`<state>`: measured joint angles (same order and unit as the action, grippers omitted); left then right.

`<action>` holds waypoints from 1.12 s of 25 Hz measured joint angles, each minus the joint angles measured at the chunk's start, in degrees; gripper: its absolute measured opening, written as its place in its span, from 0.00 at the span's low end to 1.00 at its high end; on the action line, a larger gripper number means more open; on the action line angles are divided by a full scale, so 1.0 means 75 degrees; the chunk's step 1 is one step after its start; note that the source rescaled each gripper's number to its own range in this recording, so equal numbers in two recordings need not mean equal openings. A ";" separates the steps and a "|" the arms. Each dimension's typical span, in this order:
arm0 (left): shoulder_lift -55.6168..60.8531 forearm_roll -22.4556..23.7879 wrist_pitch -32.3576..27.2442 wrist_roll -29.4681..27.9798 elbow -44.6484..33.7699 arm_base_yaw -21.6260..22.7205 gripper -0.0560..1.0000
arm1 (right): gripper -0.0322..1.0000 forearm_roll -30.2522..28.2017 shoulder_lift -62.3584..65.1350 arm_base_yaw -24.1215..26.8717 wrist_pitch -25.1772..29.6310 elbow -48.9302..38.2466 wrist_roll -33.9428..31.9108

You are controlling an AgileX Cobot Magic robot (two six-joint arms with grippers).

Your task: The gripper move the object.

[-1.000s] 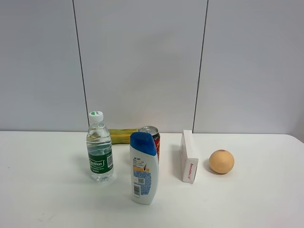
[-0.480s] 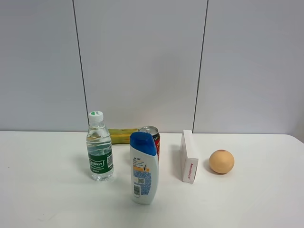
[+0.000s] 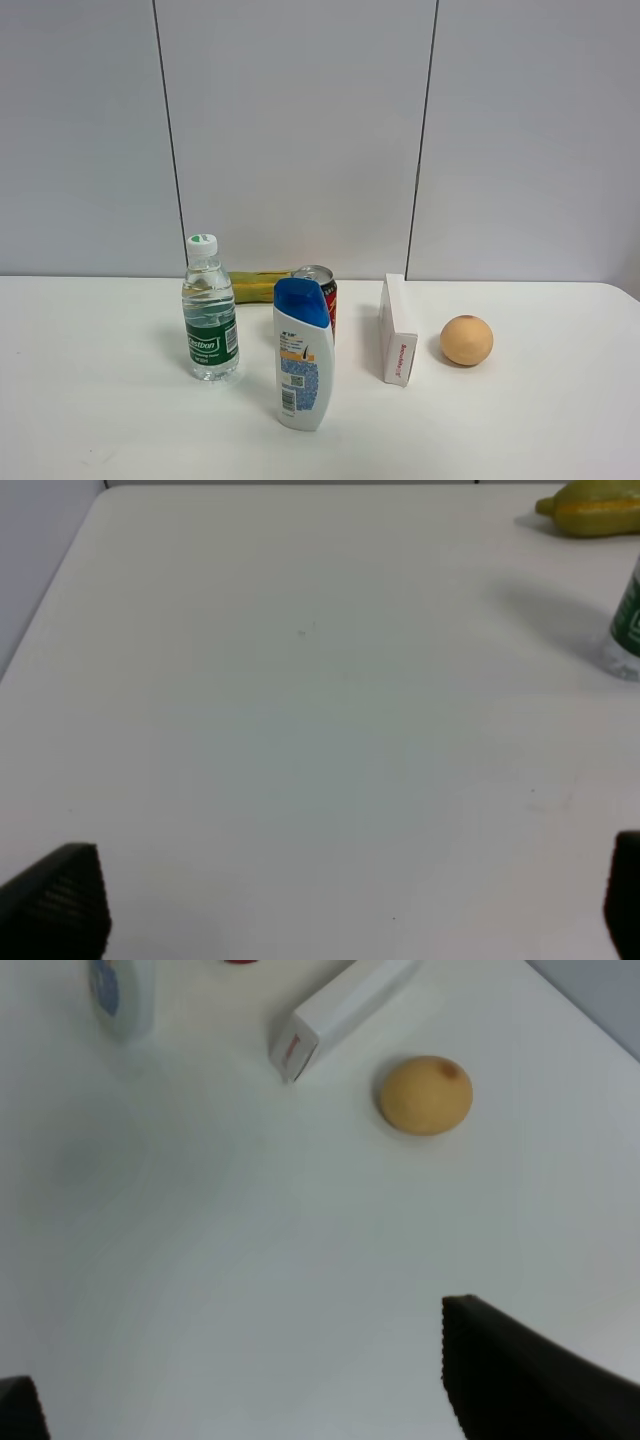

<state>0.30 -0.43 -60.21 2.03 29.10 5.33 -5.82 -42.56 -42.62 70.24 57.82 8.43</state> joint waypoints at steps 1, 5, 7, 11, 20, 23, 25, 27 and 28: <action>0.0000 0.0000 0.0000 0.0000 0.0000 0.0000 1.00 | 0.75 0.0022 0.0151 0.0180 0.0000 -0.0124 0.0000; 0.0000 0.0000 0.0000 0.0000 0.0000 0.0000 1.00 | 0.75 0.0495 0.0824 0.1792 -0.0006 -0.0691 0.0000; 0.0000 0.0000 0.0000 0.0000 0.0000 0.0000 1.00 | 0.75 0.0668 0.1258 0.2713 -0.0006 -0.1004 0.0000; 0.0000 0.0000 0.0000 0.0000 0.0000 0.0000 1.00 | 0.75 0.0703 0.2249 0.4183 0.0000 -0.1615 0.0000; 0.0000 0.0000 0.0000 0.0000 0.0000 0.0000 1.00 | 0.75 0.1619 0.3805 0.5869 0.0010 -0.2687 0.0000; 0.0000 0.0000 0.0000 0.0000 0.0000 0.0000 1.00 | 0.75 0.1610 0.4003 0.6106 0.0010 -0.2935 0.0000; 0.0000 0.0000 0.0000 0.0000 0.0000 0.0000 1.00 | 0.75 0.1610 0.4193 0.6122 0.0010 -0.2973 0.0000; 0.0000 0.0000 0.0000 0.0000 0.0000 0.0000 1.00 | 0.75 0.1610 0.4425 0.6122 0.0008 -0.2973 0.0000; 0.0000 0.0000 0.0000 0.0000 0.0000 0.0000 1.00 | 0.75 0.1604 0.4550 0.6122 0.0008 -0.2973 0.0000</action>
<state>0.30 -0.43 -60.21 2.03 29.10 5.33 6.21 -8.43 3.29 70.30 35.52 8.43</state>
